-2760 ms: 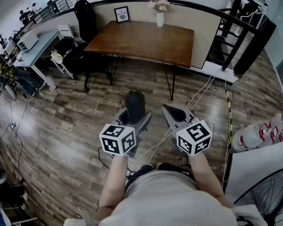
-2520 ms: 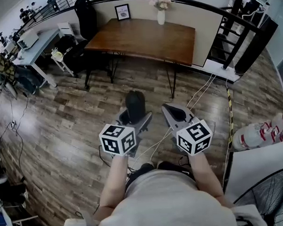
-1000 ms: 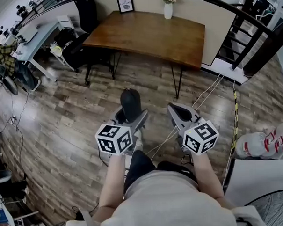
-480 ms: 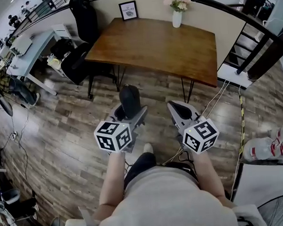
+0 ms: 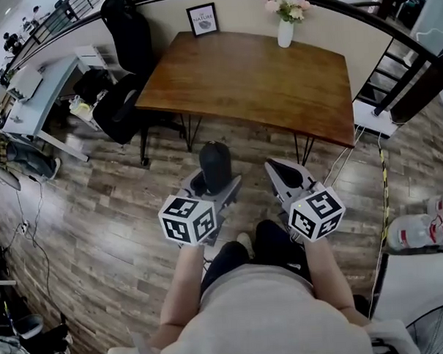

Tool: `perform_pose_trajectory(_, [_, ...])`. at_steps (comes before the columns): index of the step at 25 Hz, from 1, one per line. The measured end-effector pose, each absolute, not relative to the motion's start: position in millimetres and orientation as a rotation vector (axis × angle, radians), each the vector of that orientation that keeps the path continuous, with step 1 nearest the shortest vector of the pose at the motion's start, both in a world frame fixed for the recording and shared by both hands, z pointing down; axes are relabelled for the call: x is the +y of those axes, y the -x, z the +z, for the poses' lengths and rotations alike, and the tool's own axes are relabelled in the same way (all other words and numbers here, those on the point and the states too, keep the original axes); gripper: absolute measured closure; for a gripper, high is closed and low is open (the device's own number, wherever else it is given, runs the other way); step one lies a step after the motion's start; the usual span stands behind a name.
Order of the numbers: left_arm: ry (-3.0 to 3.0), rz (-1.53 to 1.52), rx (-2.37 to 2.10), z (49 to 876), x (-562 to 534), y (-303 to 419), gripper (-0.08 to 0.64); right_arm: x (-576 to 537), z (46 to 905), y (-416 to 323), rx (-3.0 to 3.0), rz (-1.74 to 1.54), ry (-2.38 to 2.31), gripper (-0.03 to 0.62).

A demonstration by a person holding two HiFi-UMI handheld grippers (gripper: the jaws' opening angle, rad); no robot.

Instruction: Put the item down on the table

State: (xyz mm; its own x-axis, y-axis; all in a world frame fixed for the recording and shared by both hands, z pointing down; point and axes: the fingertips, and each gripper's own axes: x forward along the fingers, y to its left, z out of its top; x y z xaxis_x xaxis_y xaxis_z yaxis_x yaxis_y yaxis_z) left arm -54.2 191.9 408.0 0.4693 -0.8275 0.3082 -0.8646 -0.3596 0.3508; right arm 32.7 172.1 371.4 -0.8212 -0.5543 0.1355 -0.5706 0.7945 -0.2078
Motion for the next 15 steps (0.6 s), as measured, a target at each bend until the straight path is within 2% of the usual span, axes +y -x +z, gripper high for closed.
perform_pose_trajectory(15, [-2.233,0.117,-1.395,423.7,90.6,95.3,0.212,62.9,383.7,21.3,-2.915,0.391,-0.860,0.581])
